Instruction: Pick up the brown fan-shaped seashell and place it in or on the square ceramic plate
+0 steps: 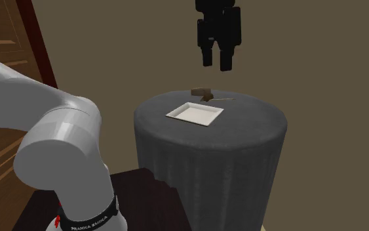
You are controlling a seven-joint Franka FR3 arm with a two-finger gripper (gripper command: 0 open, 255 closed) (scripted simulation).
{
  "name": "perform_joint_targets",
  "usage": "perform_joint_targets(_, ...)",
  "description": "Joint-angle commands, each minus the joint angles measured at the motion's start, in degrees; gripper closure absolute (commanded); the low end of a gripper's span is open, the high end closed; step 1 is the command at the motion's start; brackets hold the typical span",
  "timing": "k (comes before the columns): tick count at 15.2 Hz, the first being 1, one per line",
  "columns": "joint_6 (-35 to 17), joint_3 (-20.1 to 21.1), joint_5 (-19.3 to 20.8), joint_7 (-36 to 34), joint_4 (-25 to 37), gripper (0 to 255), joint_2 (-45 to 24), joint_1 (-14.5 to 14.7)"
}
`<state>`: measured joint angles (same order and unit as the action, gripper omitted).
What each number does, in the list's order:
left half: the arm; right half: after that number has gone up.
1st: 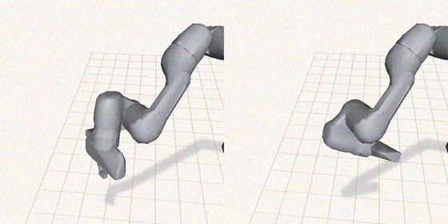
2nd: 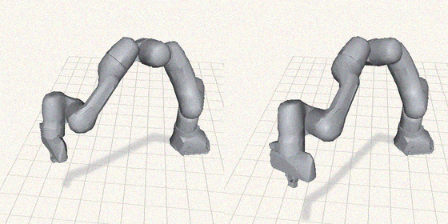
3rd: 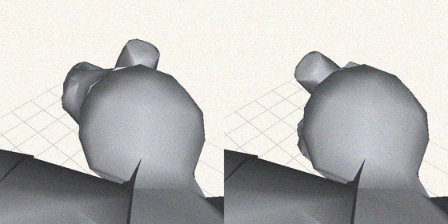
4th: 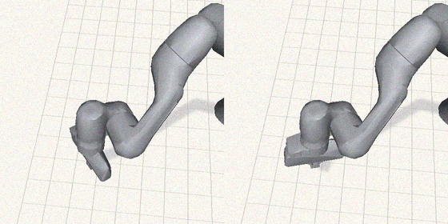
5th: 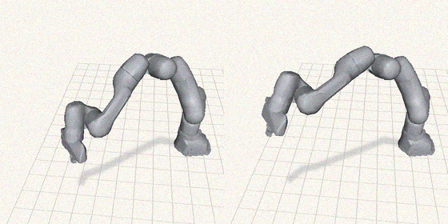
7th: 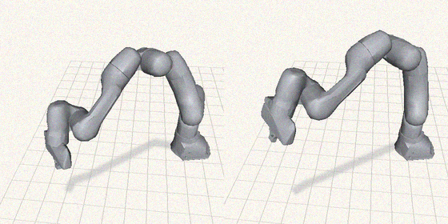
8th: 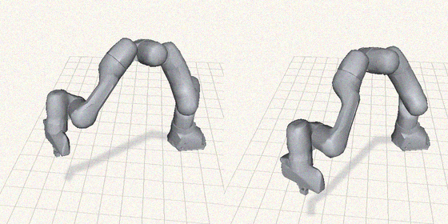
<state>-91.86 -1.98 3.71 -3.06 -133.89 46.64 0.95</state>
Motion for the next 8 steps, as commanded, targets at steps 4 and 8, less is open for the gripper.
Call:
perform_joint_targets(4, -4.0, 2.2, -2.2, -2.2, -1.7, 0, -2.0, 1.5)
perform_joint_targets(8, -9.6, 5.2, -5.0, -5.1, -3.2, 0, -5.4, 3.4)
